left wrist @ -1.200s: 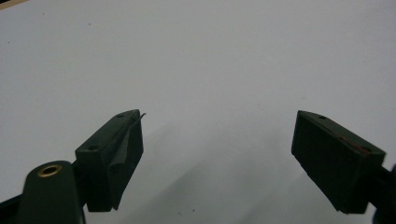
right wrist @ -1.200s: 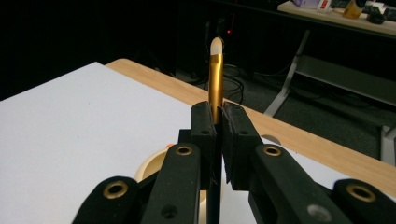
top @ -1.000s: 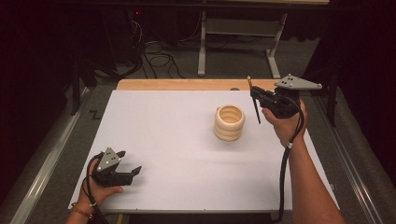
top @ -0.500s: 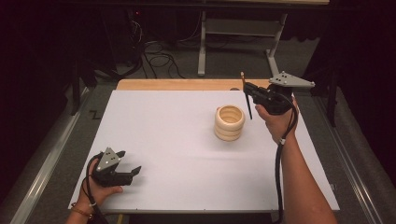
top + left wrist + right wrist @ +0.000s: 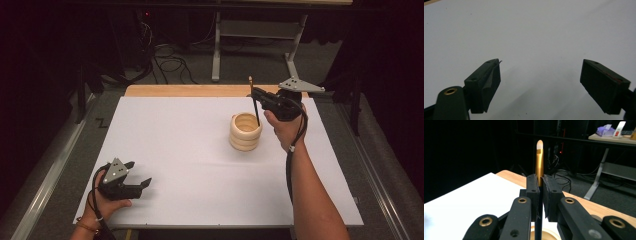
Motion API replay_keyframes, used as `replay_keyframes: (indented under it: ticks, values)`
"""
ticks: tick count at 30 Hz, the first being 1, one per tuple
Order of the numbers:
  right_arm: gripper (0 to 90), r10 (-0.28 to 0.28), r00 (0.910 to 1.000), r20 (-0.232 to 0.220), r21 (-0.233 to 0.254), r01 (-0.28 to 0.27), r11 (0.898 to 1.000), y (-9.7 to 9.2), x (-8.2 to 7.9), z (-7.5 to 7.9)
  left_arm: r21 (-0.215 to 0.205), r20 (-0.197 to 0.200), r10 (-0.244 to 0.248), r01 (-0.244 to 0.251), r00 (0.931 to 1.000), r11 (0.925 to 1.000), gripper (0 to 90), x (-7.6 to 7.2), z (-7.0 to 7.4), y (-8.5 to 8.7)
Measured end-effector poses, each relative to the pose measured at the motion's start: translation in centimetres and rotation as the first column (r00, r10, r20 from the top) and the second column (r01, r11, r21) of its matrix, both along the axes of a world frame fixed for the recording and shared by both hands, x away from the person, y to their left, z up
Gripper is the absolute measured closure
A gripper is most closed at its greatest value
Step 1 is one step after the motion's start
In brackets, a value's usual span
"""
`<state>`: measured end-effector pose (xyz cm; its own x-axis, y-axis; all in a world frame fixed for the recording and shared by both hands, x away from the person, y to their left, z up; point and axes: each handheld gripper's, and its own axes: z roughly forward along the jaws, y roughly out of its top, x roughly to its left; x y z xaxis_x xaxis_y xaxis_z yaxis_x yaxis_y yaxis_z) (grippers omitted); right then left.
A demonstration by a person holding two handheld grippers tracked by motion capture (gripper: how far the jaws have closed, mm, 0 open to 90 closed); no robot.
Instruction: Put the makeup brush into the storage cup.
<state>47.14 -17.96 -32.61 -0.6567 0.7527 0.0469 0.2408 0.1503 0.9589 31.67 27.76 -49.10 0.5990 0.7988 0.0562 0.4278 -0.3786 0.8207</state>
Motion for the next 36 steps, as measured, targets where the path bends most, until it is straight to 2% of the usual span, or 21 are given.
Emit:
replay_keyframes:
  ticks: [7,12,18,33,36]
  values:
    - [85.0,0.011,0.9999,-0.009,0.008,-0.01,1.0,0.9,0.6,-1.0,-0.004,0.004,0.0,0.0,1.0,1.0,17.5,0.0,0.0,0.0]
    - [85.0,0.022,0.9995,-0.022,0.038,-0.021,0.999,1.2,1.0,-1.8,-0.002,0.003,-0.002,0.002,1.0,1.0,17.5,0.0,0.0,0.0]
    - [85.0,0.021,0.9992,-0.034,0.035,-0.02,0.999,1.6,1.5,-3.0,-0.012,0.0,-0.004,0.004,1.0,0.9999,17.5,0.0,0.0,0.1]
    - [85.0,0.014,0.9977,-0.066,0.054,-0.011,0.998,0.8,1.8,-5.6,-0.008,-0.004,0.0,0.0,1.0,1.0,17.5,-0.1,0.0,0.0]
    - [85.0,0.02,0.9975,-0.068,0.033,-0.018,0.999,0.8,1.7,-6.1,-0.012,-0.004,0.001,-0.001,1.0,0.9999,17.5,-0.1,0.0,0.1]
